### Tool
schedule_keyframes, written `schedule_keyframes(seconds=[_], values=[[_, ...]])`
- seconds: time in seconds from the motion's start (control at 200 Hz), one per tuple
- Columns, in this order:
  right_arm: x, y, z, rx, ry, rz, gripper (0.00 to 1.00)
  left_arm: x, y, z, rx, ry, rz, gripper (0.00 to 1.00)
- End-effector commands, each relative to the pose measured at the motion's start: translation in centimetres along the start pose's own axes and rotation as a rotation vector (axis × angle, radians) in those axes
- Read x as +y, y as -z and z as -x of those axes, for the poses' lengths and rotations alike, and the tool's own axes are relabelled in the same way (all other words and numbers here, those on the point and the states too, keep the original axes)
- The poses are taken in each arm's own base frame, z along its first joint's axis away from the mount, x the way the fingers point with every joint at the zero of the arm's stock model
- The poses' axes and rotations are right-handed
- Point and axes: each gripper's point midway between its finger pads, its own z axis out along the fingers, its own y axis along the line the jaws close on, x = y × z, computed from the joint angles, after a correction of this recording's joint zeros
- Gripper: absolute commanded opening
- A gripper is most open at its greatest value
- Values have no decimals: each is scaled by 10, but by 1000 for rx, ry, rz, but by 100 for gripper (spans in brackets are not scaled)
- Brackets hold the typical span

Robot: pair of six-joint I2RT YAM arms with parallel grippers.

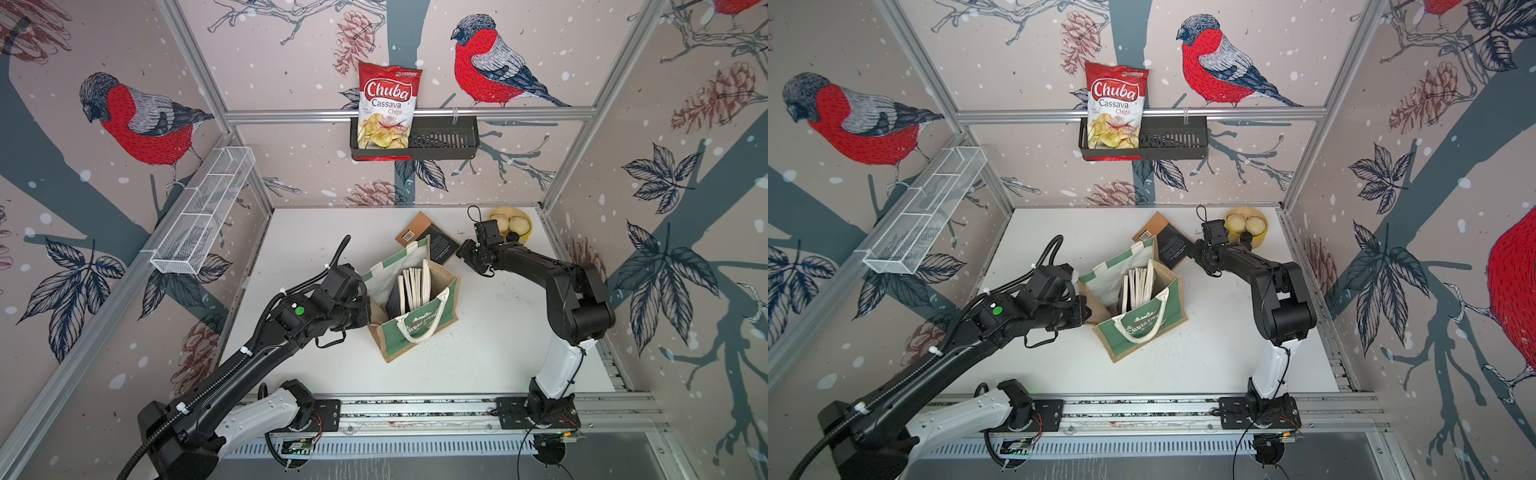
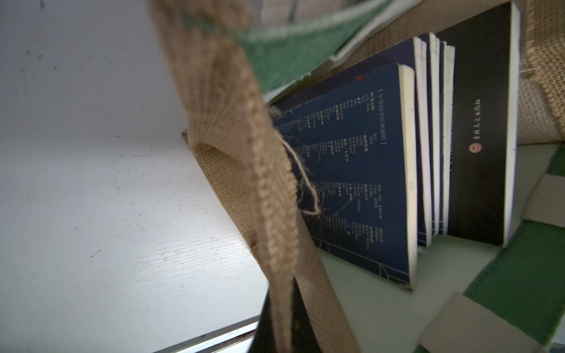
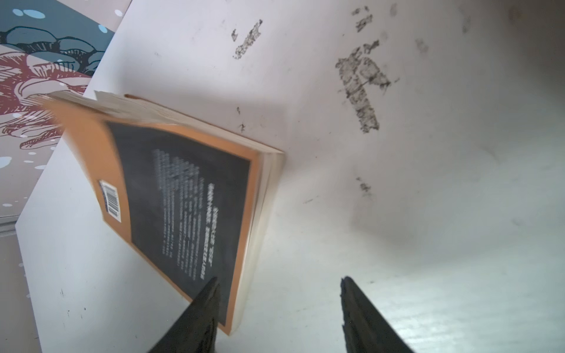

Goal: Take out the books from the canvas bag
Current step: Place the book at the center of the board, then pick up the book from the canvas bag.

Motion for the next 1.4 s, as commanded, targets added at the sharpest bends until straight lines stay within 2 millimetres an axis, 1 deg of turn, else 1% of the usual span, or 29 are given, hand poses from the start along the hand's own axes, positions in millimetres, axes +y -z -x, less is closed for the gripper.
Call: schedule_keyframes(seconds=[0.0,0.085,0.165,0.225,0.335,0.44,0.485,0.565,0.655,0.72,0.845,0.921,1.056,1.136,1.246,1.396], values=[[-2,6,-7,39,12,-13,65,-1,4,6,-21,-12,14,0],[5,17,-8,42,40,-10,66,-1,3,7,-17,-21,17,0],[18,37,-4,32,80,-9,66,-3,2,9,-16,-25,16,0],[33,59,-2,13,119,0,66,-4,2,10,-18,-27,17,0],[59,104,3,-17,170,32,67,-5,2,12,-24,-28,15,0],[85,146,-1,-16,227,105,67,-4,2,13,-28,-25,19,0],[97,161,-4,0,264,130,67,-4,2,13,-31,-25,22,0],[115,186,-17,48,340,151,65,-2,4,13,-37,-22,29,0],[135,210,-37,110,435,145,63,0,3,13,-35,-24,36,0],[143,224,-53,160,487,122,63,0,2,12,-33,-24,35,0],[149,240,-87,233,568,59,63,0,0,11,-30,-25,30,0],[153,245,-110,266,586,73,63,0,-2,11,-31,-25,28,0],[149,243,-144,313,611,42,63,0,-2,11,-32,-23,27,0],[144,239,-160,332,630,17,63,1,-2,10,-35,-20,26,0],[138,236,-174,362,640,-5,62,3,-1,8,-35,-17,24,0],[123,229,-177,369,638,-55,61,4,2,7,-40,-12,21,0]])
